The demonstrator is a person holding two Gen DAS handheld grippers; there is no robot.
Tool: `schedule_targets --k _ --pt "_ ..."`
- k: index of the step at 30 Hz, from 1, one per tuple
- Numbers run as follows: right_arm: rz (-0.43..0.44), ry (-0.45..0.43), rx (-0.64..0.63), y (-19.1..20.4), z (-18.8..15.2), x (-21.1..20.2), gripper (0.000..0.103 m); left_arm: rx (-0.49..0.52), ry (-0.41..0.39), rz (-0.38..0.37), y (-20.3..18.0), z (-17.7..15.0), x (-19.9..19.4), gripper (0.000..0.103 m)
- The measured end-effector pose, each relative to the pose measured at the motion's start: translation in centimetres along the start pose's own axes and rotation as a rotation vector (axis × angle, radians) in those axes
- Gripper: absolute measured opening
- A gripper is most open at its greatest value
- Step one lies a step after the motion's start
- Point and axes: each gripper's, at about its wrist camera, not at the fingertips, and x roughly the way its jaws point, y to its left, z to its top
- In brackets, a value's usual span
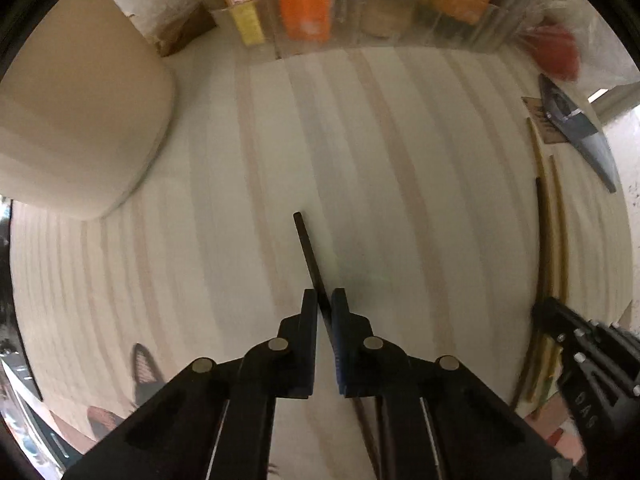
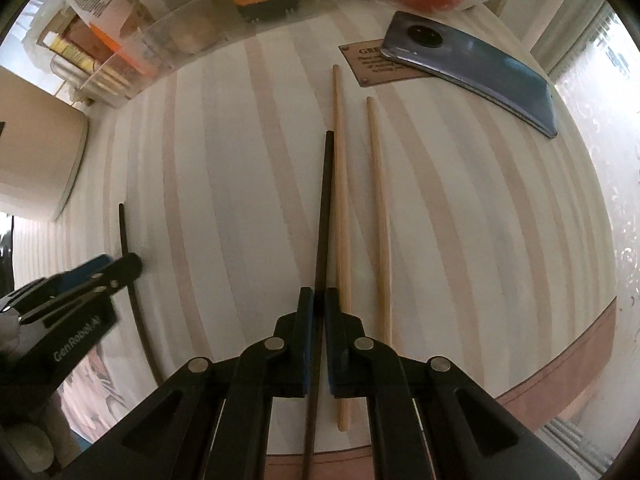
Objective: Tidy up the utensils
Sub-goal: 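Grasp a black chopstick with the left tool while the right tool grasps another black chopstick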
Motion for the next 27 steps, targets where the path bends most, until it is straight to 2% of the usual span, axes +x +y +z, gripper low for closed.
schedule_targets --k 4,9,15,18,22,27 --pt "0.029 0.012 -0.012 1.3 0.7 0.3 0.006 -0.021 -0.007 0.056 3.7 -1.3 0.0 0.004" --pt "0.079 0.033 -0.095 6.0 0.3 1.2 0.006 -0.126 0.005 0.124 10.5 -4.0 0.2 0.004" --pt "0.11 0.071 -0.23 12.1 -0.5 1.7 0.005 -0.202 0.018 0.167 16.2 -6.9 0.4 0.004" --pt "0.086 0.105 -0.302 14.0 -1.0 2.2 0.005 -0.231 0.02 0.129 17.3 -7.1 0.3 0.004" --pt "0.044 0.141 -0.328 15.0 -0.2 2.7 0.006 -0.268 0.024 0.061 19.3 -6.3 0.6 0.003" --pt "0.001 0.154 -0.338 16.7 1.6 3.1 0.007 -0.26 0.012 0.031 18.3 -5.6 0.9 0.003"
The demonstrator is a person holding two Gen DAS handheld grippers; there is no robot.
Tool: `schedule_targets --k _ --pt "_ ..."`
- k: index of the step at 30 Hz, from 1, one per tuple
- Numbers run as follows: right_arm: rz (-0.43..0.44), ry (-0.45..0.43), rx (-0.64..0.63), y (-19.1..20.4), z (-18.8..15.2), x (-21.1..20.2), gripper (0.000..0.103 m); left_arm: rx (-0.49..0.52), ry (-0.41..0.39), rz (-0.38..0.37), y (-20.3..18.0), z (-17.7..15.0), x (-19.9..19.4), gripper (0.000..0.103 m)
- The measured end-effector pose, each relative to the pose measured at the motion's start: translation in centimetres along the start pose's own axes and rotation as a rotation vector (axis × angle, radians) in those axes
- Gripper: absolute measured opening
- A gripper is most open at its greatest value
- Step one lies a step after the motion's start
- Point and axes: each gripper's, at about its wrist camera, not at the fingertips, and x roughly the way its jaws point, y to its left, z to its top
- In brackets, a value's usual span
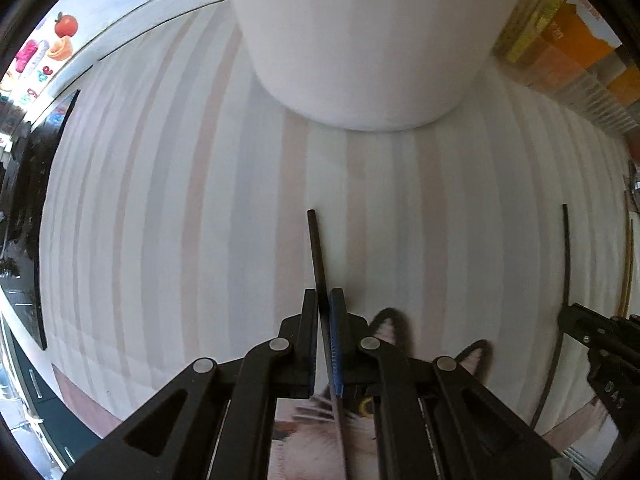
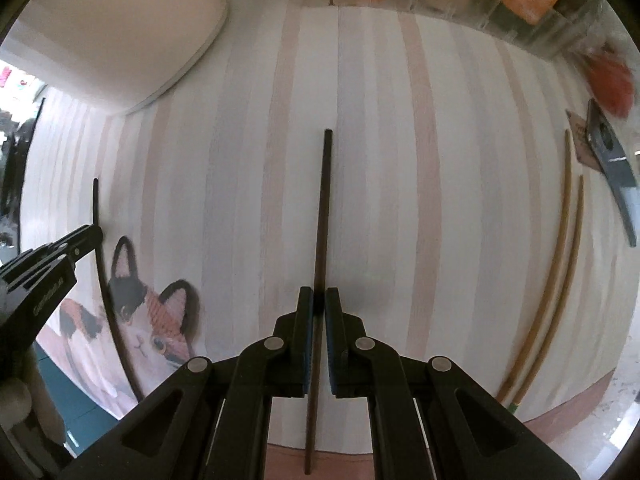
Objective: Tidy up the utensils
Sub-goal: 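Grasp a black chopstick with the left tool while the right tool grasps another black chopstick, then lift both held black chopsticks up over the cream holder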
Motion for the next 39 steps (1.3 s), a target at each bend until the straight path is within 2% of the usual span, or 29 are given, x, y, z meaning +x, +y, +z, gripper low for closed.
schedule_targets --k 6,9,13,19,22,30,34,39 --pt "-0.051 -0.021 -0.05 2.3 1.1 0.0 0.006 0.025 -0.004 -0.028 -2.4 -0.7 -0.1 0.003" --pt "-0.059 -0.014 -0.058 3.7 0.4 0.2 0.006 0.045 -0.008 -0.034 -1.0 -0.1 -0.1 0.004" --pt "-0.053 0.015 -0.063 4.4 1.6 0.4 0.006 0.046 0.002 -0.035 -0.3 -0.8 -0.2 0.004" --pt "-0.081 0.034 -0.084 4.8 3.5 1.2 0.006 0.051 0.014 -0.035 -1.1 0.7 0.0 0.004" --pt "-0.092 0.028 -0.085 5.6 2.9 1.6 0.006 0.057 0.014 -0.03 -1.9 1.9 -0.2 0.004" --pt "-0.106 0.0 -0.074 7.9 1.1 1.8 0.006 0.068 -0.007 -0.011 -2.9 1.9 0.0 0.003" --pt "-0.093 -0.017 -0.05 6.5 0.0 1.4 0.006 0.03 -0.024 -0.02 -2.9 1.9 -0.2 0.003" --pt "-0.016 -0.06 0.004 5.0 -1.1 0.3 0.005 0.061 -0.085 -0.039 -3.1 0.5 -2.9 0.003"
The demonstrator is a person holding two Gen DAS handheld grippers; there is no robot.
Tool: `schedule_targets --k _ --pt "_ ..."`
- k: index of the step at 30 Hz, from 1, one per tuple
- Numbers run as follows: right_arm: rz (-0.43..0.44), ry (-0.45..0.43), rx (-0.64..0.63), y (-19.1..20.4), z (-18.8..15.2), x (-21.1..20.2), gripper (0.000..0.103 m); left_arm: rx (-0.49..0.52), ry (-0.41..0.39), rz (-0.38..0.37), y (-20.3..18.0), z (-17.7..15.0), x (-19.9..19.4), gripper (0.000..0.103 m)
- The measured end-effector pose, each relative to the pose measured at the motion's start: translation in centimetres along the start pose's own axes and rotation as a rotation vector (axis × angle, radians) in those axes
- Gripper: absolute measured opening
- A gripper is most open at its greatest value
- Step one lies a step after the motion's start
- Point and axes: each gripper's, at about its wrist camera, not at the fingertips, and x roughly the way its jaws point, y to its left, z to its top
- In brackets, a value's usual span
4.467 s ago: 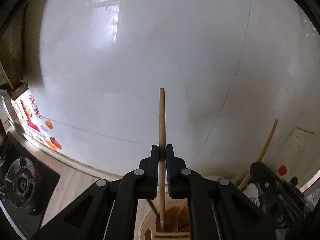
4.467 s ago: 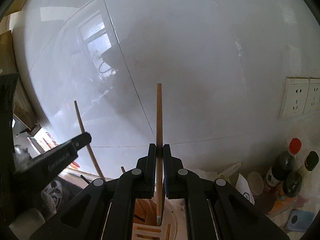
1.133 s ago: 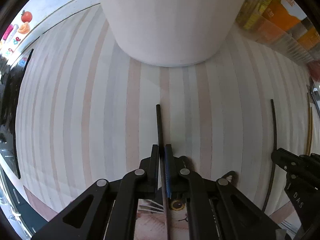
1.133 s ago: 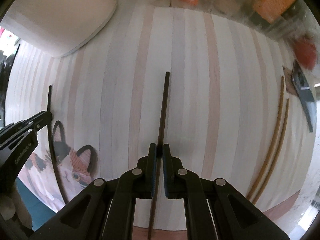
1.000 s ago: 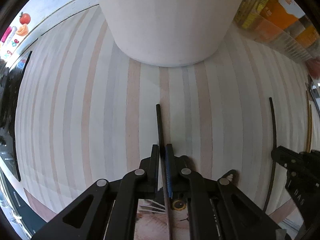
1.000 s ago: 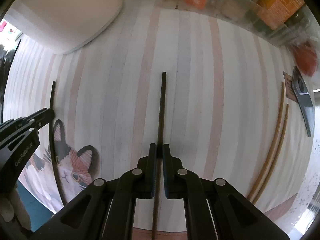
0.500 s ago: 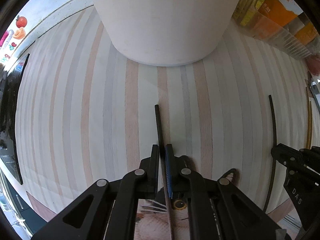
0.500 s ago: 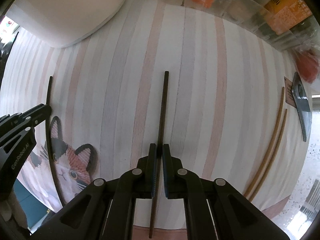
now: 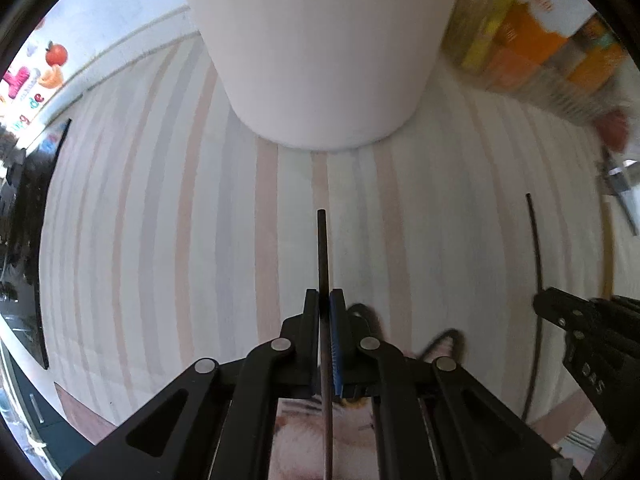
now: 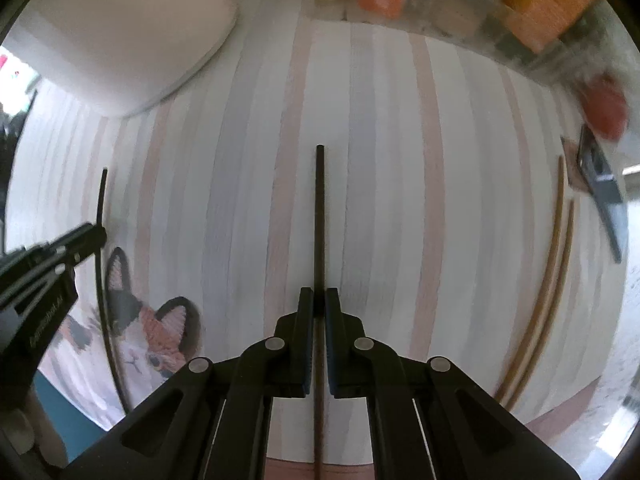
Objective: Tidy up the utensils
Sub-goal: 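Lift both held black chopsticks up over the cream holder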
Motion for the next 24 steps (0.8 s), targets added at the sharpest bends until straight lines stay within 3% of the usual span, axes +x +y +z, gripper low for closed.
schedule_targets --k 8,13,24 --pt "0.097 -0.145 0.02 -0.9 -1.8 -5.7 0.005 -0.029 -0.151 -0.08 0.3 -1.0 -7.6 0.002" --pt "0.141 -0.288 0.012 -2.2 -2.2 -11.0 0.005 -0.036 -0.28 -0.114 0.4 -0.7 -13.2 0.002" --pt "0.207 -0.646 0.003 -2.9 1.7 -27.1 0.005 0.016 -0.578 -0.207 -0.9 4.6 -26.5 0.001"
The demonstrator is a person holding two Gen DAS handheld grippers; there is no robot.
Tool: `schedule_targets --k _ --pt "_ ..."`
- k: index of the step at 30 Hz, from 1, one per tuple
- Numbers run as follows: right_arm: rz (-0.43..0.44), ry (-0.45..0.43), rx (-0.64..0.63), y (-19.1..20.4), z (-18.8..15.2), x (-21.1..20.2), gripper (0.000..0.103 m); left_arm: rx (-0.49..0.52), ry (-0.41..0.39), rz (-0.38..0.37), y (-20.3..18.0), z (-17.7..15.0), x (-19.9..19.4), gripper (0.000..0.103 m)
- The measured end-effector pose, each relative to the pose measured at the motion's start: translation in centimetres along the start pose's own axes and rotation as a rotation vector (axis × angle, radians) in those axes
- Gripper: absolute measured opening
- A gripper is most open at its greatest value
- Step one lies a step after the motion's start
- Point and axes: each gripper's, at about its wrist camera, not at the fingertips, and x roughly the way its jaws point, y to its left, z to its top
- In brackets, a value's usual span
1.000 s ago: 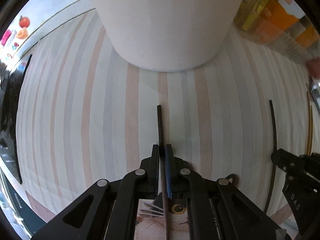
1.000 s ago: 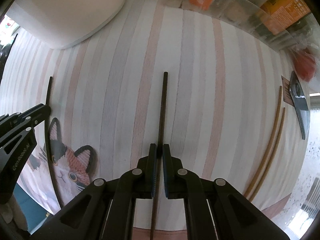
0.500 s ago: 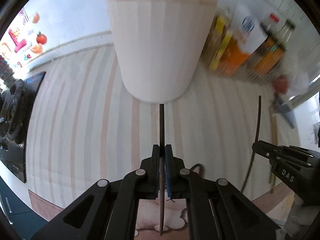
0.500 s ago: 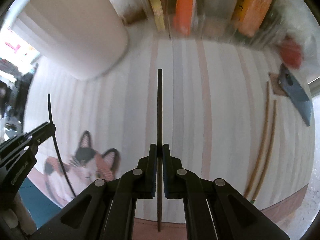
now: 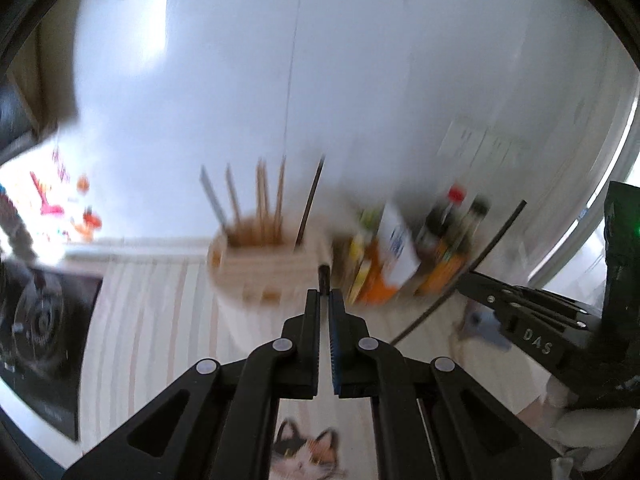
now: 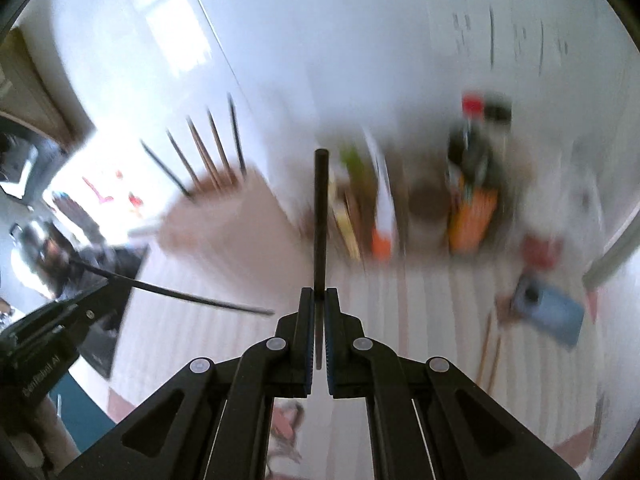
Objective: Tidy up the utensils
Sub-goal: 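Lift both held black chopsticks up over the cream holder, then drop both chopsticks into the holder and open both tools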
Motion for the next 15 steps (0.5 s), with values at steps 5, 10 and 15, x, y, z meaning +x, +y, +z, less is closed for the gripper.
schedule_targets --k 5,10,15 --pt "0.006 -0.116 -0.058 2.1 6.2 -3.8 0.005 0.012 -0.111 -0.018 -0.3 6.5 -3.1 0.0" --pt "0.015 -0.169 -0.102 4.2 10.7 -5.7 0.004 0.0 -0.174 0.0 0.8 10.5 -4.7 0.0" --pt "0.034 -0.158 -0.115 5.7 13.0 -5.0 0.004 -0.043 -0.152 0.024 3.4 9.8 -4.3 0.001"
